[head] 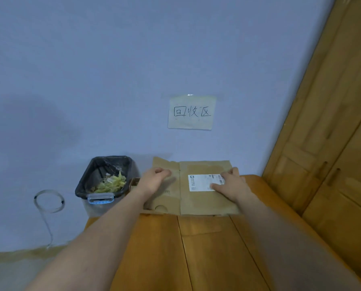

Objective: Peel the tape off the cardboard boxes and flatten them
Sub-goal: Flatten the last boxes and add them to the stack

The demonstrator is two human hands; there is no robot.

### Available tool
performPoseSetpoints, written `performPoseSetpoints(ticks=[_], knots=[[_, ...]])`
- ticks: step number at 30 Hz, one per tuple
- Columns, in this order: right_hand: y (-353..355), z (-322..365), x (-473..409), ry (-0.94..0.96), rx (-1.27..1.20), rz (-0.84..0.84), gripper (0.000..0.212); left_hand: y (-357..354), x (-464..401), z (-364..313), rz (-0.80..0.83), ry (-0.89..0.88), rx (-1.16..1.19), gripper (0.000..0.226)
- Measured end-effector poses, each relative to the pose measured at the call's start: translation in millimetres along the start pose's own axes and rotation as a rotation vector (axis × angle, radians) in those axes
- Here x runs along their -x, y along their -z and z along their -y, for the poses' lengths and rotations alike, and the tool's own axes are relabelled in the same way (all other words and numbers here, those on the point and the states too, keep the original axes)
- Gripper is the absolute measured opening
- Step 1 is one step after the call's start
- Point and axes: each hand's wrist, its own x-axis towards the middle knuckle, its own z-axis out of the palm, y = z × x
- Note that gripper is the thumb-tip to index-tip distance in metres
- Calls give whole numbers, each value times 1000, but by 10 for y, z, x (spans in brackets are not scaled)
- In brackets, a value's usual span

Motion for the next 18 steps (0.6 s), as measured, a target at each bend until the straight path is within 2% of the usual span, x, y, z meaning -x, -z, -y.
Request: performPoseSetpoints(ticks=[4, 9, 18], knots=[[513, -148, -7, 45, 1, -60, 63, -162, 8, -546, -40, -57, -35, 29], [963, -458, 70, 75, 28, -108, 62, -483, 131, -1036, -79, -82, -42, 17], [1326, -1005, 62, 147, -15, -100, 62, -901, 276, -1583, -125, -36, -80, 24]])
